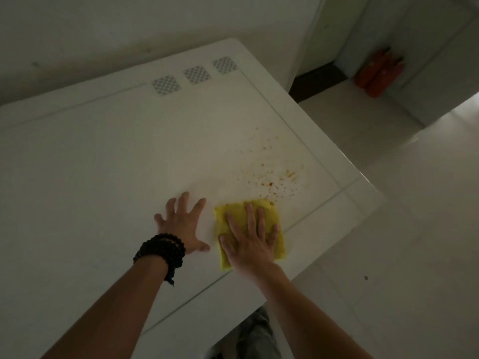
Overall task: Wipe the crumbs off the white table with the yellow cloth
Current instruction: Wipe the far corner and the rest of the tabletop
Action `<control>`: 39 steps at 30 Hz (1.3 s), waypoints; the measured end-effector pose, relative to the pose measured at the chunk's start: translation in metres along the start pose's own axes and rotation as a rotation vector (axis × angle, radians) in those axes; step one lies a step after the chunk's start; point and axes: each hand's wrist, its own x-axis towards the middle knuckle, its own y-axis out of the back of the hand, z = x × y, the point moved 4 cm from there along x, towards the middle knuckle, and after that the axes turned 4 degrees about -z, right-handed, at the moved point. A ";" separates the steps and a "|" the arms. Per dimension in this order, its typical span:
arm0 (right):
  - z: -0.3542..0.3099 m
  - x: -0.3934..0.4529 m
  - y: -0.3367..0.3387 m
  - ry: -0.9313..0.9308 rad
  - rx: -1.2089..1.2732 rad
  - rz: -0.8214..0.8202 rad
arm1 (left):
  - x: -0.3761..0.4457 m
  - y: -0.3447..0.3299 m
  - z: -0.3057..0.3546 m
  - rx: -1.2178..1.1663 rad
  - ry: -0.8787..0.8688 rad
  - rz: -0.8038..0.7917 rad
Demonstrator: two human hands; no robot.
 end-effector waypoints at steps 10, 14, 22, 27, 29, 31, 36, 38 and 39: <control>-0.015 0.112 0.063 0.009 -0.010 -0.022 | 0.078 0.052 -0.011 -0.063 0.062 0.081; -0.023 0.173 0.096 0.050 -0.044 -0.030 | 0.119 0.076 -0.008 -0.100 0.098 0.039; -0.038 0.230 0.125 0.155 -0.087 -0.016 | 0.148 0.090 -0.010 -0.059 0.182 -0.118; -0.020 0.191 0.103 0.161 -0.155 -0.047 | 0.149 0.092 -0.007 -0.078 0.184 -0.140; -0.022 0.206 0.114 0.165 -0.160 -0.033 | 0.151 0.095 -0.005 -0.082 0.180 -0.130; -0.029 0.230 0.128 0.167 -0.131 -0.030 | 0.151 0.094 0.000 -0.096 0.178 -0.139; -0.052 0.278 0.149 0.224 -0.124 -0.018 | 0.152 0.096 -0.008 -0.089 0.208 -0.116; -0.052 0.274 0.144 0.239 -0.137 -0.011 | 0.149 0.095 -0.008 -0.080 0.217 -0.107; -0.051 0.270 0.141 0.244 -0.142 -0.021 | 0.147 0.094 -0.008 -0.098 0.223 -0.091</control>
